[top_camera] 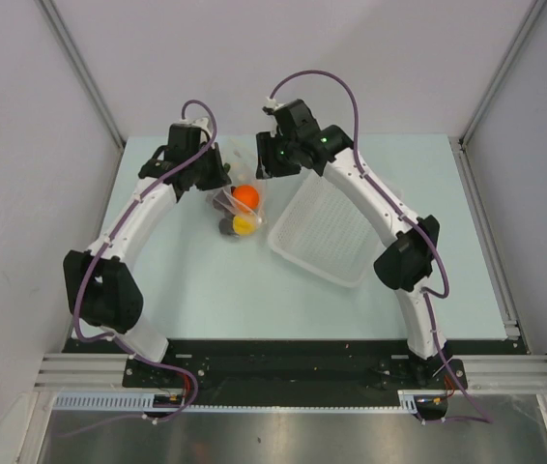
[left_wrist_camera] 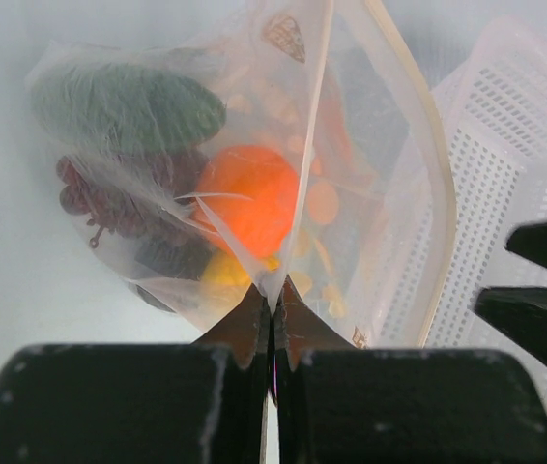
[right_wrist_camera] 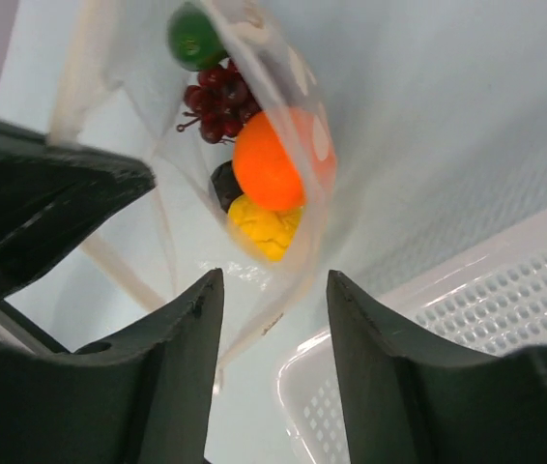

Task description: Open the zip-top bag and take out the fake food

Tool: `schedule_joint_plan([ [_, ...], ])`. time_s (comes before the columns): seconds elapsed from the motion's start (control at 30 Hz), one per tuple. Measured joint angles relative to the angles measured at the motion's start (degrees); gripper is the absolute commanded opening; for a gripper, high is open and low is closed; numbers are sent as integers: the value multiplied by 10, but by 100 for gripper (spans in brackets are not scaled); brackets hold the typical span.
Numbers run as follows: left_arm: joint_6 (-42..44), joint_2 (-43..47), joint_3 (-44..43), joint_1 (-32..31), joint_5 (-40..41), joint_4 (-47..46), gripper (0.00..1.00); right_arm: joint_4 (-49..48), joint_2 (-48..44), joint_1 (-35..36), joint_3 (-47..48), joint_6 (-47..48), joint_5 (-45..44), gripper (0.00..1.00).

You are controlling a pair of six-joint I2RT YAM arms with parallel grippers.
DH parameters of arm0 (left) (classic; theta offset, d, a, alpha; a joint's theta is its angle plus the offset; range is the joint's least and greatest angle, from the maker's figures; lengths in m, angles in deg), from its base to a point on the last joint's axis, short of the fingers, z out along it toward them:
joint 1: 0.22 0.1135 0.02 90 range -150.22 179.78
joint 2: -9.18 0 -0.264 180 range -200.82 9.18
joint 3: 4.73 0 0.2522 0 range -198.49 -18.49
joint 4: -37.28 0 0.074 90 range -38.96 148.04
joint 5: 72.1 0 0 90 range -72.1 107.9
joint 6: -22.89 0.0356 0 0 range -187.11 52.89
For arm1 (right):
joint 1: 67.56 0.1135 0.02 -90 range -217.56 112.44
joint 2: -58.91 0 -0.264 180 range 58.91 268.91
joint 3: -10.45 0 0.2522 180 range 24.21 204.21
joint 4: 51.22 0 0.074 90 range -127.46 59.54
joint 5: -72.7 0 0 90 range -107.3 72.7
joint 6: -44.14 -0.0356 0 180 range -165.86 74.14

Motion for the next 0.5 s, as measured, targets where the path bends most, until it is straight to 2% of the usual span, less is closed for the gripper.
schedule_joint_plan([
  [0.13,-3,3,0,0,0,0,0,-19,-25,16,0,-6,16,28],
  [0.37,-12,9,6,0,-5,-4,0,-59,-9,31,-7,-21,62,30],
  [0.5,-21,16,19,0,-11,-5,0,-78,33,24,-6,-31,77,37],
])
